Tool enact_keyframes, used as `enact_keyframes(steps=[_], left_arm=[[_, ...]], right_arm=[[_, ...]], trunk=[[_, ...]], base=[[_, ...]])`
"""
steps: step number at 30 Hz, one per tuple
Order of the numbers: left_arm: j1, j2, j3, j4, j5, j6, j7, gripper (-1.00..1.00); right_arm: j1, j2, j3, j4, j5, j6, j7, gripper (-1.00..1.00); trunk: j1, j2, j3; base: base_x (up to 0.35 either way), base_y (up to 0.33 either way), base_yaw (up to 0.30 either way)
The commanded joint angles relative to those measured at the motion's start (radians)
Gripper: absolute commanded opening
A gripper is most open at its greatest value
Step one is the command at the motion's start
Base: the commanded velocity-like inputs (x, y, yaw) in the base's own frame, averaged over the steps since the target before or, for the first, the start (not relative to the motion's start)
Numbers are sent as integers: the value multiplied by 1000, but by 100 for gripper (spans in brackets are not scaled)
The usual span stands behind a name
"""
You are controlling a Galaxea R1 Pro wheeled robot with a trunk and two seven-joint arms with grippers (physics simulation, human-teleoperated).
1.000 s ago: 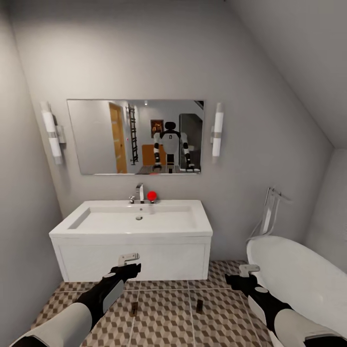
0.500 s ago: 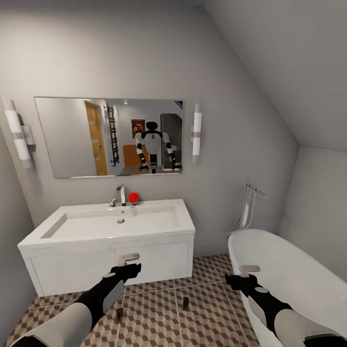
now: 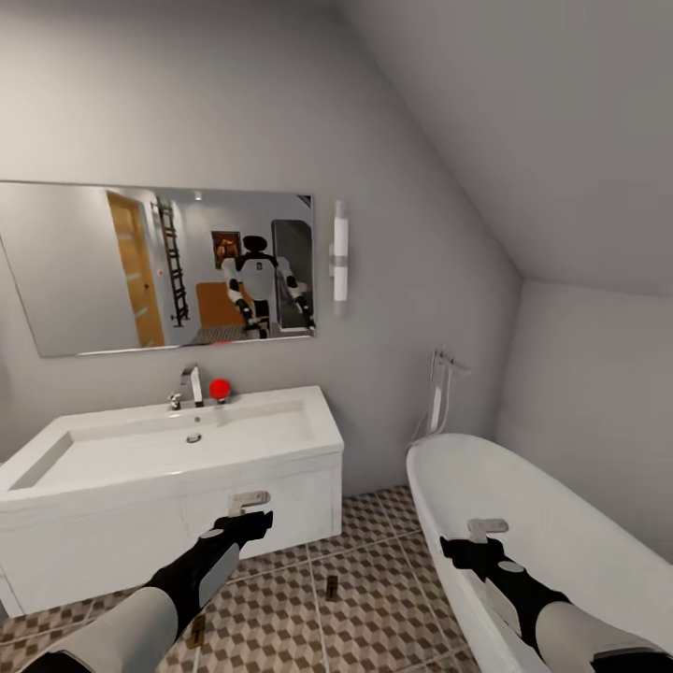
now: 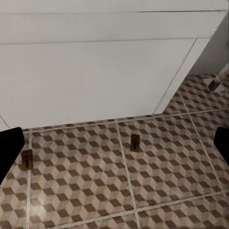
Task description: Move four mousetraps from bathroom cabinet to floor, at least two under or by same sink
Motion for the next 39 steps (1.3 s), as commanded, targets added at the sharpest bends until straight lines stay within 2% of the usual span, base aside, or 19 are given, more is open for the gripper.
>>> enact_keyframes(steps=[1, 13, 19, 25, 39], left_arm=[[0, 2, -8, -3, 7, 5, 8, 100], [0, 25, -7, -3, 7, 5, 7, 100], [0, 35, -8, -3, 7, 5, 7, 100], [0, 36, -10, -3, 7, 5, 7, 100], [0, 35, -9, -2, 7, 3, 9, 100]], right_arm=[[-1, -2, 8, 5, -10, -4, 3, 100], [-1, -28, 8, 59, -11, -5, 2, 100], [0, -63, 8, 97, -12, -5, 2, 100], [0, -84, 8, 137, -12, -5, 2, 100], [0, -87, 8, 169, -13, -6, 4, 100]], trunk=[[0, -1, 0], [0, -1, 0], [0, -1, 0], [0, -1, 0], [0, -1, 0]], base=[[0, 0, -277], [0, 0, -278], [0, 0, -279], [0, 0, -279], [0, 0, -279]])
